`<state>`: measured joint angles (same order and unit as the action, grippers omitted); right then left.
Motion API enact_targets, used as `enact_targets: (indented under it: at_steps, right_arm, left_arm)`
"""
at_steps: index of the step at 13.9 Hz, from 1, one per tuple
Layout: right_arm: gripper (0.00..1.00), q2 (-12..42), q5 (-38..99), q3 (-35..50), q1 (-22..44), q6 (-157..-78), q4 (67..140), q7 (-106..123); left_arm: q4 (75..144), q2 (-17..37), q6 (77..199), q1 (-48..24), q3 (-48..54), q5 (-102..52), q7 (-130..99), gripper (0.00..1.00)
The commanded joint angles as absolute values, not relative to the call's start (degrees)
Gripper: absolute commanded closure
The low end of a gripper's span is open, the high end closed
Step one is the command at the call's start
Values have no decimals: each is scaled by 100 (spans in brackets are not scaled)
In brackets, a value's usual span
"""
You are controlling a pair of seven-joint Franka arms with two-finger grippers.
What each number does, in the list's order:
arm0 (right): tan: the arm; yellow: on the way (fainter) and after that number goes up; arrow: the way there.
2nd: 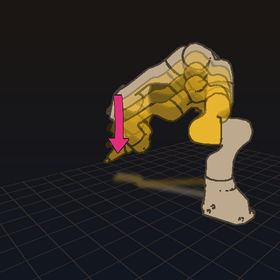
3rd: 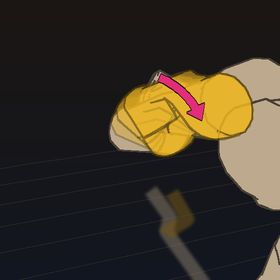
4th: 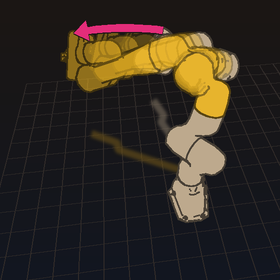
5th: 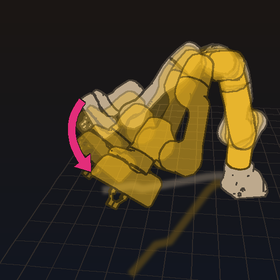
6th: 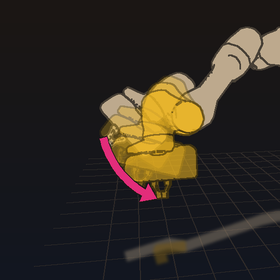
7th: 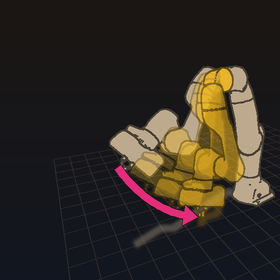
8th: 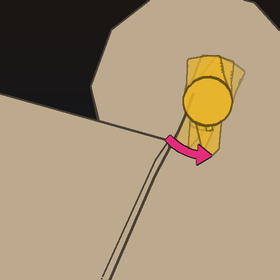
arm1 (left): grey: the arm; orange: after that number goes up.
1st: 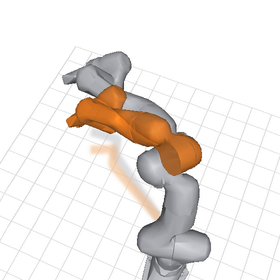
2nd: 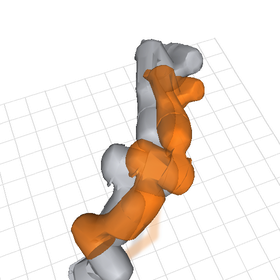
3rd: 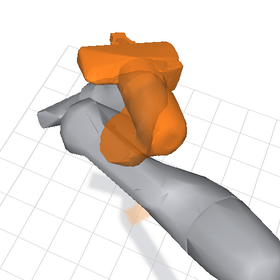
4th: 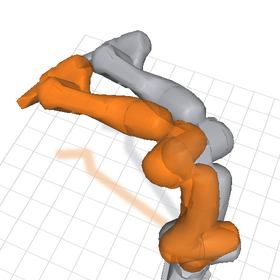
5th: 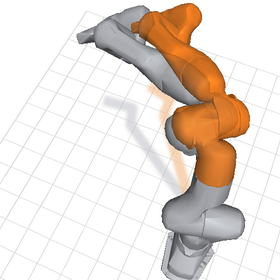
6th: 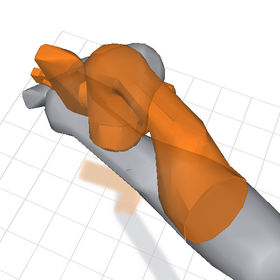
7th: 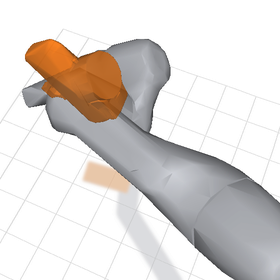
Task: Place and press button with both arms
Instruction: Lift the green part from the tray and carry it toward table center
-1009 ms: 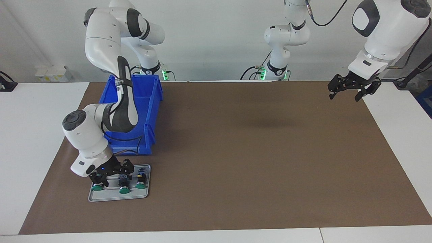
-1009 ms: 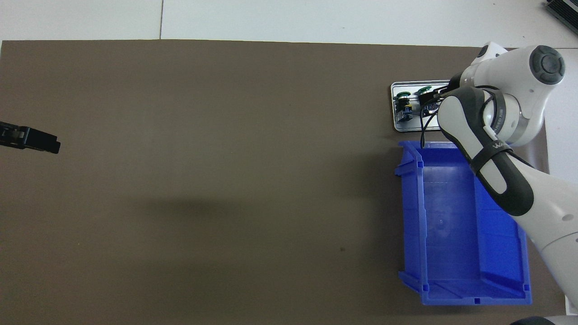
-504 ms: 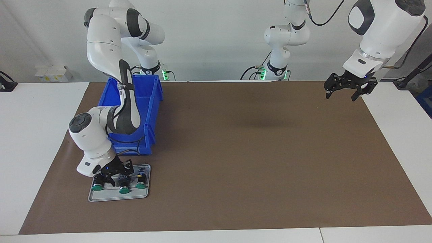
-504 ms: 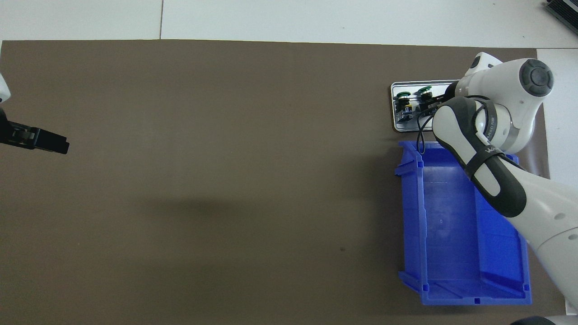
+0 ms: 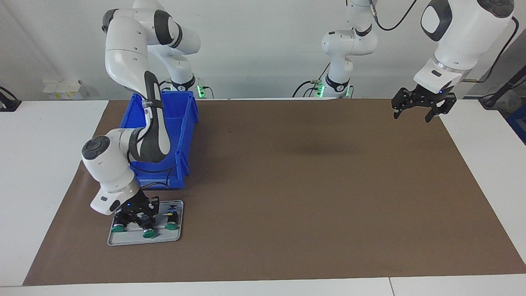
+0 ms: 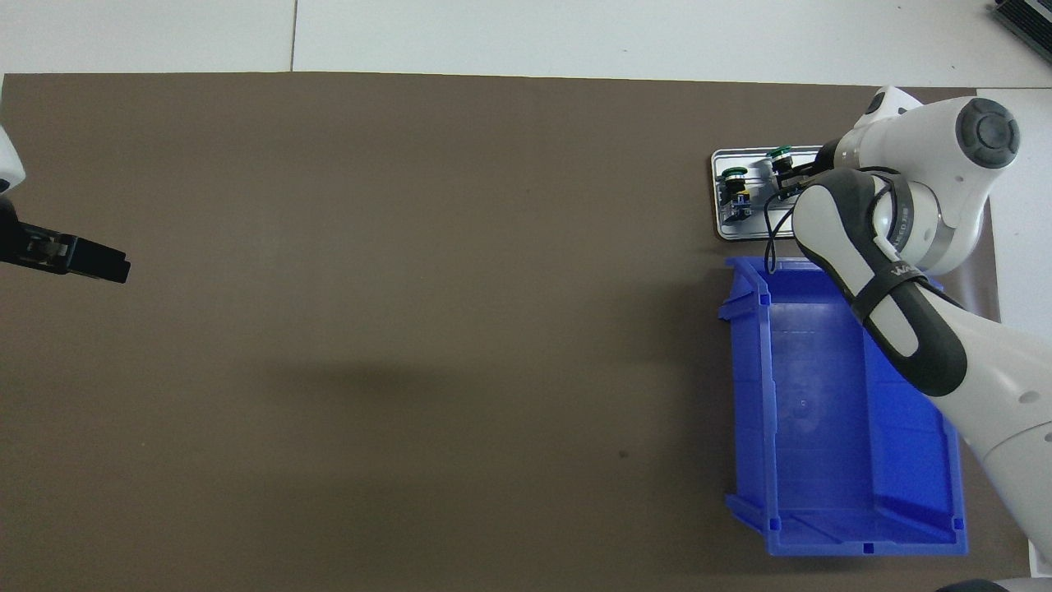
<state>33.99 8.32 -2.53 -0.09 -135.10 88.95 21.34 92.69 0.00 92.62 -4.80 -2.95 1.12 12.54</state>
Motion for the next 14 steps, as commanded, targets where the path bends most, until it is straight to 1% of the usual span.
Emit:
enact_targets:
  at_steps: [1, 3, 5, 8, 10, 14]
  right_arm:
    - [100, 3217, 686, -255, -9, -12423, 8221, 797]
    - [100, 3130, 659, -237, 17, -11658, 7745, -399]
    - [100, 2954, 650, -202, 26, -11313, 7673, -1331]
    - [100, 2620, 581, -237, 333, -11215, 7673, -3227]
    - [100, 2523, 431, -202, 596, -11084, 7682, -4660]
    - [100, 2505, 150, -167, 1632, -11101, 7734, -7921]
  left_arm:
    - [9422, -158, 9229, -439, -316, 176, 1274, 0]
    - [9422, -158, 9229, -439, -325, 176, 1274, 0]
    - [9422, -158, 9229, -439, -325, 176, 1257, 0]
    - [9422, -158, 9229, -527, -308, 176, 1257, 0]
    - [9422, -158, 9237, -536, -308, 176, 1257, 0]
    - [9439, -167, 9246, -527, -308, 176, 1257, 0]
